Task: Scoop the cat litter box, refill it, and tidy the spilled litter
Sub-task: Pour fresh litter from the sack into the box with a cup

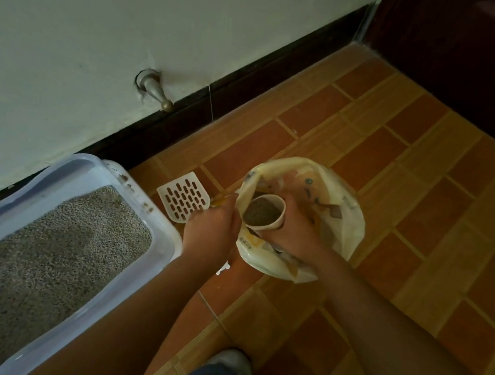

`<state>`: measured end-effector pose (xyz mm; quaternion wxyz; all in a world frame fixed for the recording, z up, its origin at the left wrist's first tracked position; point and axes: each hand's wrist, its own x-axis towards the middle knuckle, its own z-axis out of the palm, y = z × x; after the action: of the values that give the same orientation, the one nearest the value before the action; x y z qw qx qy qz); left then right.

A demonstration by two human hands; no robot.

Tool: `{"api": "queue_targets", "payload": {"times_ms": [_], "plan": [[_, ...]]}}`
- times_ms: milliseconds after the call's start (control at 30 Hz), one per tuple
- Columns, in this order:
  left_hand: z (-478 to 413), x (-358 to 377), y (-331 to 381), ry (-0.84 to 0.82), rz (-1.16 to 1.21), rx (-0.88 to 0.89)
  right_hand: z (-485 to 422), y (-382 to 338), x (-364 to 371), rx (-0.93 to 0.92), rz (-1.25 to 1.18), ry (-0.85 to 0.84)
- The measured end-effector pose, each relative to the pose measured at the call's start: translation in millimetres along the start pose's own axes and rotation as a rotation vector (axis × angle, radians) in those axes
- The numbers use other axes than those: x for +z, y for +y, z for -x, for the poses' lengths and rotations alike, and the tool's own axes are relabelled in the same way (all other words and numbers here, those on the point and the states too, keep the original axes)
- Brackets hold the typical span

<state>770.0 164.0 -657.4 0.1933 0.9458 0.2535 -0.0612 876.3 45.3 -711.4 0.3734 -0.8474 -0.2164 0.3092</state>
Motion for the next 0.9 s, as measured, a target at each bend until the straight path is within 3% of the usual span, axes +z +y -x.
{"api": "queue_targets", "payload": {"times_ms": [467, 667, 800, 900], "plan": [[29.4, -20.5, -24.3, 0.067, 0.117, 0.046, 64.4, -56.7, -35.0, -0.121, -0.137, 0.278], [85.6, -15.2, -96.9, 0.138, 0.046, -0.135, 67.3, -95.8, -23.3, -0.262, -0.159, 0.281], [135.8, -12.2, -144.2, 0.211, 0.001, -0.285, 69.1, -123.4, 1.6, -0.336, -0.2, 0.19], [171.1, -7.5, -173.7, 0.156, -0.032, -0.411, 67.8, -139.8, 29.2, -0.383, -0.22, 0.098]]}}
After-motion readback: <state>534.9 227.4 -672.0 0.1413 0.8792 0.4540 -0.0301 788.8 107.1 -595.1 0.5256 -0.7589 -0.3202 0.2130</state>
